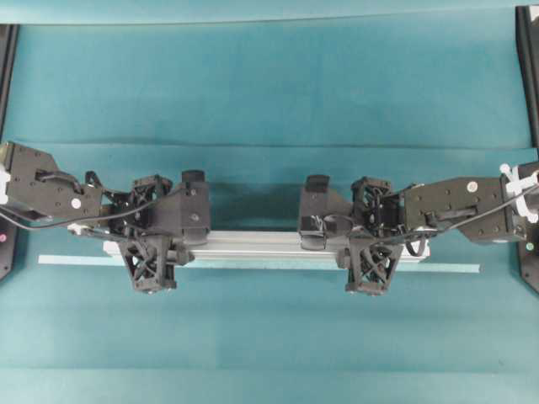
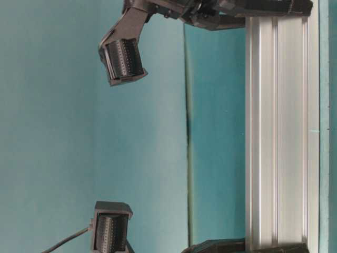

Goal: Lift the metal rail with both hands.
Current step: 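Open both grippers and raise them away from the rail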

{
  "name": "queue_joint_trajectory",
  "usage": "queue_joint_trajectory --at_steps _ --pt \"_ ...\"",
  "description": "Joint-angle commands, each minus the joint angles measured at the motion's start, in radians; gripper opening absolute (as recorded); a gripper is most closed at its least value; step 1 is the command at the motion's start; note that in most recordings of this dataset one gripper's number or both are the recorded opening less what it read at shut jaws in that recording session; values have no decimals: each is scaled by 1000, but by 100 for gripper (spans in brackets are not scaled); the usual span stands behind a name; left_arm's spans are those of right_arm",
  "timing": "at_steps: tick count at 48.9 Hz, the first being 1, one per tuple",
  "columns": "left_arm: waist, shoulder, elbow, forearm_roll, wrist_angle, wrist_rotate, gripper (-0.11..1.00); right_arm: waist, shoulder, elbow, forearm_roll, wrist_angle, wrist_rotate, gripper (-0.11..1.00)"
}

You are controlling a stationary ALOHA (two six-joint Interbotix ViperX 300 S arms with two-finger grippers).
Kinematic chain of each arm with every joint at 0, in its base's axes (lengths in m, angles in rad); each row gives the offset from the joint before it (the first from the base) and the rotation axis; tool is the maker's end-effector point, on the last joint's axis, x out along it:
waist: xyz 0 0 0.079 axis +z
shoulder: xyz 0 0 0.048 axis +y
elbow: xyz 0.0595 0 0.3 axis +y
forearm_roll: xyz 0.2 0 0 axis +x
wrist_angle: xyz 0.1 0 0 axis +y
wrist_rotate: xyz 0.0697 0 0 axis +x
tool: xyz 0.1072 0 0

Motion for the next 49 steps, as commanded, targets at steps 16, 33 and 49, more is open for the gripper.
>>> queue_joint_trajectory --at_steps 16,33,49 --pt "-15 2 3 -5 -18 -18 78 -8 40 15 2 0 14 92" --pt "-15 -8 6 -3 -18 -6 95 -8 31 11 0 -5 14 94" --pt "-11 -121 18 -3 14 -5 95 -23 -89 6 -5 29 14 94"
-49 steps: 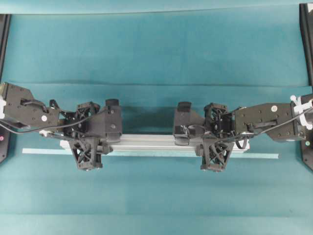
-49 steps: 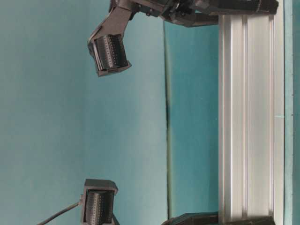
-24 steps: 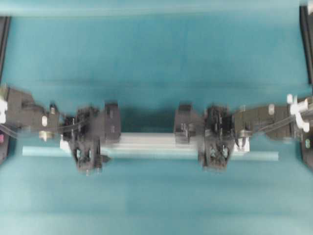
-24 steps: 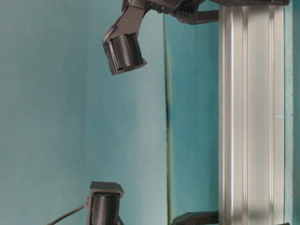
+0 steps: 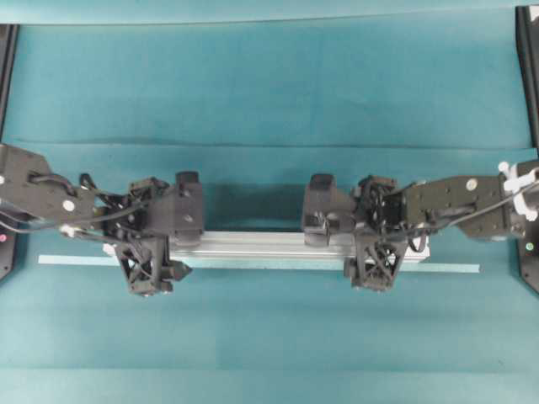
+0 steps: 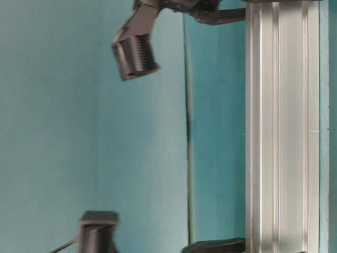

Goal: Lift the metal rail with both hands.
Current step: 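Open both grippers and raise them away from the rail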

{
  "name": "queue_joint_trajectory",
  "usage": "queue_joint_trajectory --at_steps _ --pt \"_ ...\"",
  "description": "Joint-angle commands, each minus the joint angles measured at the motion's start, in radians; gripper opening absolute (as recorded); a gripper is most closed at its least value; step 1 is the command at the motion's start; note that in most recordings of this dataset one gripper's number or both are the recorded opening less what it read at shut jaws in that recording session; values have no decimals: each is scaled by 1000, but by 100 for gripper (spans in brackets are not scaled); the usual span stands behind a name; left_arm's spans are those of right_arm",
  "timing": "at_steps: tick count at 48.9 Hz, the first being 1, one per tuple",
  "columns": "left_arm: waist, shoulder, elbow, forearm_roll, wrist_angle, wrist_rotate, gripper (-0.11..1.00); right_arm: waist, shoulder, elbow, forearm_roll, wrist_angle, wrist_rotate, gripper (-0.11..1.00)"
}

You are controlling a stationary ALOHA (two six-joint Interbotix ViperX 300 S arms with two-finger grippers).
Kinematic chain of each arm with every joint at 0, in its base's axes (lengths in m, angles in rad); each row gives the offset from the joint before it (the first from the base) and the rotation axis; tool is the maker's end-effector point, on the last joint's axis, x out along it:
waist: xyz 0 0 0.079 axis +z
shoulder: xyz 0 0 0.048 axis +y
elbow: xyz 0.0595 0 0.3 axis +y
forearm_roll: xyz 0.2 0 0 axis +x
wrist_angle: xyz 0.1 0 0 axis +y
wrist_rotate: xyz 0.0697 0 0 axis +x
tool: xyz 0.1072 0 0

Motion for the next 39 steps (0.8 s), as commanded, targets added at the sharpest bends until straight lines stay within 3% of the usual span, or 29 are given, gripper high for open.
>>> queue_joint_trajectory --at_steps 1,22,39 --pt "3 -54 -6 0 11 3 95 -2 -54 -11 -3 14 6 94" --pt "20 -304 -2 0 37 38 95 -12 -330 -14 -3 31 6 94" --pt "32 -446 9 -2 29 41 95 -12 -477 37 -5 -55 -5 94"
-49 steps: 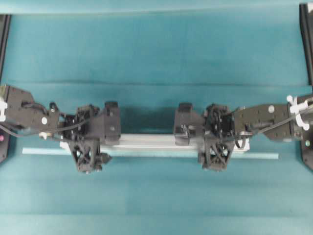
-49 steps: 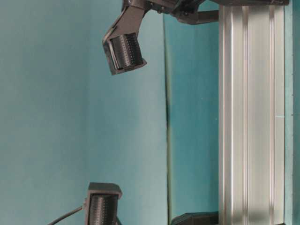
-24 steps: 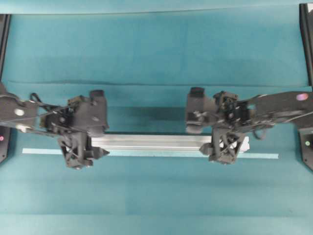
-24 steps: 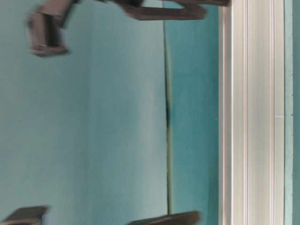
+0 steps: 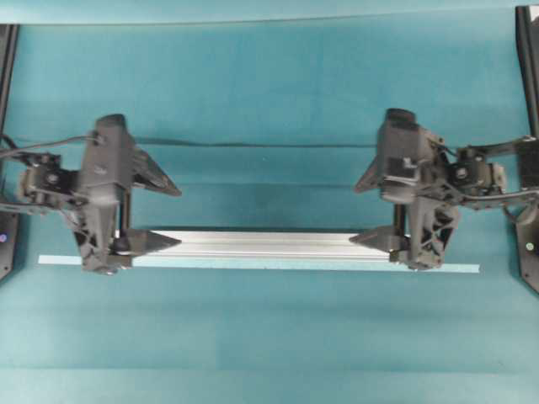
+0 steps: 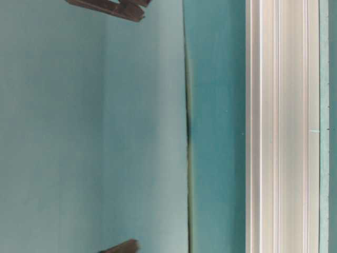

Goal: Lift the metal rail with both hands.
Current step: 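Open both grippers and raise them away from the rail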

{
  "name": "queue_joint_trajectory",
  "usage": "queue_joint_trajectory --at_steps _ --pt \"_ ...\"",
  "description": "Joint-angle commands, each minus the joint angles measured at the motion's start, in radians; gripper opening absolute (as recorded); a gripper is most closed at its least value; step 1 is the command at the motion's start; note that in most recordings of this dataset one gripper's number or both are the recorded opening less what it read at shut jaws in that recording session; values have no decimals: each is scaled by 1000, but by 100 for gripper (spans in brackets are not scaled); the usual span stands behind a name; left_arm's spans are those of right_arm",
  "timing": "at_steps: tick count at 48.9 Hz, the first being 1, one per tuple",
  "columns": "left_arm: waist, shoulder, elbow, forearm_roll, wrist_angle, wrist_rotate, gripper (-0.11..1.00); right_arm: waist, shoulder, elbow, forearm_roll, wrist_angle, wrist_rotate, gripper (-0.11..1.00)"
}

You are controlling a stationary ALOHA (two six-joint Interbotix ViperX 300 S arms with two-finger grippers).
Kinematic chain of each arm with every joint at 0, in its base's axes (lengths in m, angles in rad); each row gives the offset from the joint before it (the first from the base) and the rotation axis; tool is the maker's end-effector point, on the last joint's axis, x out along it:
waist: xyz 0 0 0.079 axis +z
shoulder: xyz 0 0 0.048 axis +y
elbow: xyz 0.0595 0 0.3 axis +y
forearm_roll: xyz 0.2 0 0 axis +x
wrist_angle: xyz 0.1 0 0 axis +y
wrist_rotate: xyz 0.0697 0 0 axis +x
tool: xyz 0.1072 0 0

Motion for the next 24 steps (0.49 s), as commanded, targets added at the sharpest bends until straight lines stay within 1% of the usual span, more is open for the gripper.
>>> queue_joint_trajectory --at_steps 1,13,19,24 --pt "0 -44 -9 0 -8 2 95 -2 -48 6 0 -46 -6 94" --pt "5 -161 -2 -2 -25 0 95 -2 -193 57 -2 -193 0 94" --pt "8 -225 2 0 -63 -2 95 -8 -290 94 -2 -267 3 94" --pt "14 -282 8 0 -109 -2 95 -17 -377 112 -2 -301 2 94"
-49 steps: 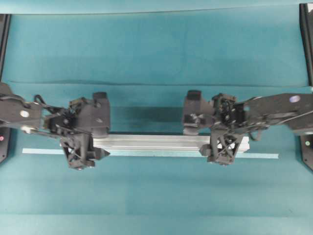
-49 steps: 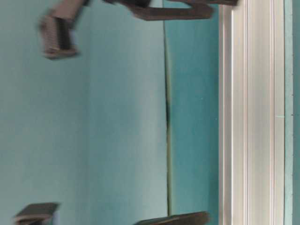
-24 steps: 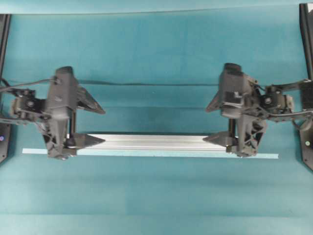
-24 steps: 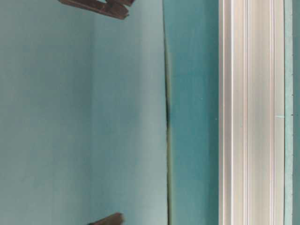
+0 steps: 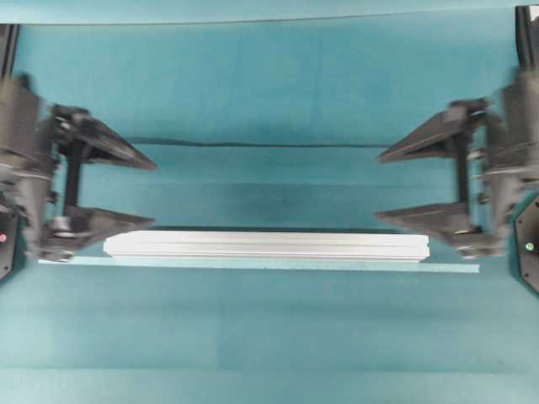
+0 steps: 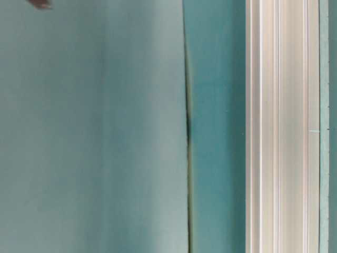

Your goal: Lift the metal rail with both hands.

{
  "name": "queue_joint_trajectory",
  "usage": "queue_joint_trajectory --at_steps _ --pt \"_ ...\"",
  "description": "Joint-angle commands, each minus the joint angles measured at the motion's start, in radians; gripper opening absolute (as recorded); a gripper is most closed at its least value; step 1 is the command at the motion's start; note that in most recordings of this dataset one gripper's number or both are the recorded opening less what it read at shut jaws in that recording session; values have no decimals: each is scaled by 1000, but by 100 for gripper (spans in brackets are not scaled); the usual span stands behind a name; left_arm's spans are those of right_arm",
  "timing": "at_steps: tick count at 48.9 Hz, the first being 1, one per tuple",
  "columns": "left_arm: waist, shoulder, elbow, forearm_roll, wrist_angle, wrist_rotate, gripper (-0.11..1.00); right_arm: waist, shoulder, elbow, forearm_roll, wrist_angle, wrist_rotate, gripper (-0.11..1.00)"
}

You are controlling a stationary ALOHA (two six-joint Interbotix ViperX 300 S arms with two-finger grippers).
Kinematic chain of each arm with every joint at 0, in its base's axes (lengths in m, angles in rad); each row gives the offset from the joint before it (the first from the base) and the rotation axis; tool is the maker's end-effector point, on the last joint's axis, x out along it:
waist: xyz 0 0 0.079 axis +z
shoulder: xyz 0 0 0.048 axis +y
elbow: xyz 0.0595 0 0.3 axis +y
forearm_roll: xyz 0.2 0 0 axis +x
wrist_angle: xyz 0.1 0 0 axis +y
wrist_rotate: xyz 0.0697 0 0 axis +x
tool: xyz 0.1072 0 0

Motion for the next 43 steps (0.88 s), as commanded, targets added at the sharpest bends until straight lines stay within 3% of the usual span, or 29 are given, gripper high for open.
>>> queue_joint_trajectory --at_steps 1,19,43 --pt "8 -51 -6 0 -48 -2 95 -9 -66 5 0 -31 2 94" --pt "32 -216 9 -2 -77 -2 95 -31 -285 98 3 -92 5 94" --pt "38 -233 9 0 -71 -2 95 -32 -308 123 5 -92 5 94"
